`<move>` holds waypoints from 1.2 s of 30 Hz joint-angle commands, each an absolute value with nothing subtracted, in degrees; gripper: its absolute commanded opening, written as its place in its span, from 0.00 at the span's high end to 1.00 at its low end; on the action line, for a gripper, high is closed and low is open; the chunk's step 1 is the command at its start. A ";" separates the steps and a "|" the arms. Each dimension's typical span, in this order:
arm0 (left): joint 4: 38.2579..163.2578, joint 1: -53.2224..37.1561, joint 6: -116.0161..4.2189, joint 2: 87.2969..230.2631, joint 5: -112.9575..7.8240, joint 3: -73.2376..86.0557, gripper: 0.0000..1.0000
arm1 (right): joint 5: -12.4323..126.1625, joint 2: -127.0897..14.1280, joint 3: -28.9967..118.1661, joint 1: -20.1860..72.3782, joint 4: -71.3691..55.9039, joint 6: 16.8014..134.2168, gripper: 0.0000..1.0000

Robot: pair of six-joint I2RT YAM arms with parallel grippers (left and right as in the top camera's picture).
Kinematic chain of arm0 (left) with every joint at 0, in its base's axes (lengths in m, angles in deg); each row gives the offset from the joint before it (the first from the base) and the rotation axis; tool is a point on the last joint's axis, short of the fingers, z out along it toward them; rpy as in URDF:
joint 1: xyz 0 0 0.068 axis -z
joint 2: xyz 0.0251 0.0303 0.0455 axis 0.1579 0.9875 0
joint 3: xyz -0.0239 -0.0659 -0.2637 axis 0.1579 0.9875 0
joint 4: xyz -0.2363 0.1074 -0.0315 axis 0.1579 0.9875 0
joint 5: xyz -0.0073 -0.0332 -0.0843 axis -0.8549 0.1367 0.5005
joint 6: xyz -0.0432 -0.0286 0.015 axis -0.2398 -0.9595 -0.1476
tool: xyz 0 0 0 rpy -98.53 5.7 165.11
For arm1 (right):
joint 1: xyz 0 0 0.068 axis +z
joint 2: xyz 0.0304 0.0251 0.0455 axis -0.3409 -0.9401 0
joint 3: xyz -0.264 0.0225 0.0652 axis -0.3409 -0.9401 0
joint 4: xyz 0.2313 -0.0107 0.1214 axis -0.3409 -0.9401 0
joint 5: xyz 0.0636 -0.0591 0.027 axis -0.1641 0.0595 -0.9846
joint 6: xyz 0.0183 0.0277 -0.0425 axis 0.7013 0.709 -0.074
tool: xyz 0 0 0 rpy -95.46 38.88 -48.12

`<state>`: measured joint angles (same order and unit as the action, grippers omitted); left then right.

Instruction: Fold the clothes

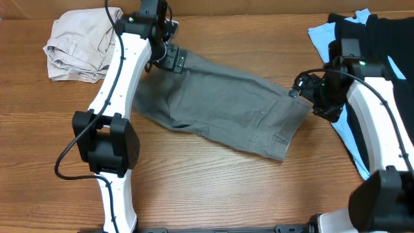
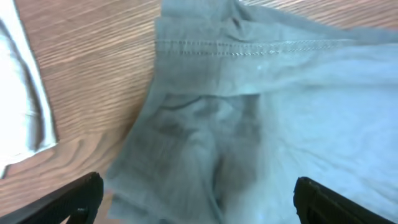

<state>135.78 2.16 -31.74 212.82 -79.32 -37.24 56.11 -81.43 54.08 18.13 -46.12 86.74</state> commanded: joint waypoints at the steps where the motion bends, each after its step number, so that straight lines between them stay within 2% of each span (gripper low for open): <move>1: 138.56 2.18 -32.41 211.51 -78.20 -41.68 0.00 | 55.78 -82.30 49.97 19.53 -46.67 89.24 0.02; 7: 140.11 2.16 -30.34 211.51 -78.23 -41.70 0.00 | 52.31 -82.30 37.38 21.98 -41.08 92.08 0.02; 13: 140.29 2.18 -30.40 211.51 -76.92 -41.70 0.00 | 50.28 -82.30 29.78 24.86 -33.60 93.21 0.07; 15: 141.25 2.18 -30.60 211.51 -76.94 -41.70 0.00 | 50.80 -82.30 26.54 25.80 -28.64 93.67 0.18; 22: 142.01 2.21 -32.39 211.51 -75.49 -41.70 0.00 | 57.77 -83.14 15.24 26.28 -15.57 97.93 0.69; 25: 142.41 2.18 -33.53 211.51 -75.45 -41.70 0.02 | 60.09 -83.14 13.25 25.34 -12.29 97.85 0.83; 27: 142.65 2.18 -33.66 211.53 -75.19 -41.70 0.03 | 61.01 -83.14 13.36 24.23 -10.32 96.82 0.88; 31: 143.04 2.18 -34.07 211.53 -73.53 -41.68 0.04 | 57.88 -83.14 14.74 21.58 -5.19 91.18 0.90; 33: 143.19 2.18 -34.05 211.53 -70.82 -41.09 0.04 | 55.72 -83.14 16.88 20.12 -2.39 83.71 0.90; 36: 142.69 2.18 -34.07 211.53 -69.09 -39.25 0.04 | 55.83 -83.14 19.31 19.55 -0.86 76.75 0.85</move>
